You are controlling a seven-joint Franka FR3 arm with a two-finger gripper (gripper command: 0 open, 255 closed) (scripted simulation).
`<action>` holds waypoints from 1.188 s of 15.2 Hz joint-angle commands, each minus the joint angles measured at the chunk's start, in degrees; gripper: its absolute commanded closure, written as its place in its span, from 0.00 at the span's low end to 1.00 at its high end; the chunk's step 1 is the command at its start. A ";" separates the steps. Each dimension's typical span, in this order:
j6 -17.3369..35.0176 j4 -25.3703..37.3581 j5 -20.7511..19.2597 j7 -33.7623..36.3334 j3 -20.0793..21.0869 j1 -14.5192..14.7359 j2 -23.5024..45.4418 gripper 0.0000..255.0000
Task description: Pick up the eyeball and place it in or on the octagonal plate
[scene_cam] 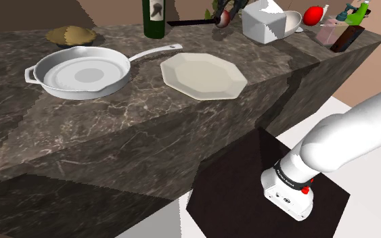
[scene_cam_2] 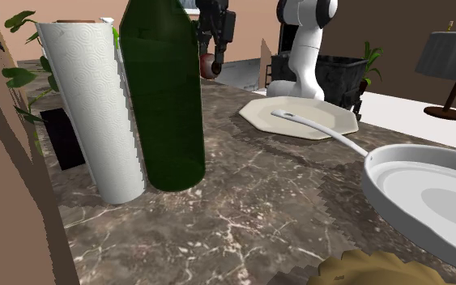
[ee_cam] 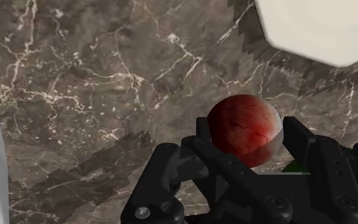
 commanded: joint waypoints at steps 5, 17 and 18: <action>0.20 -7.08 0.18 7.28 5.00 2.32 -7.65 1.00; -0.59 -13.86 3.08 20.90 15.28 6.49 -16.85 1.00; 0.14 -14.90 3.16 20.83 15.31 6.53 -17.15 1.00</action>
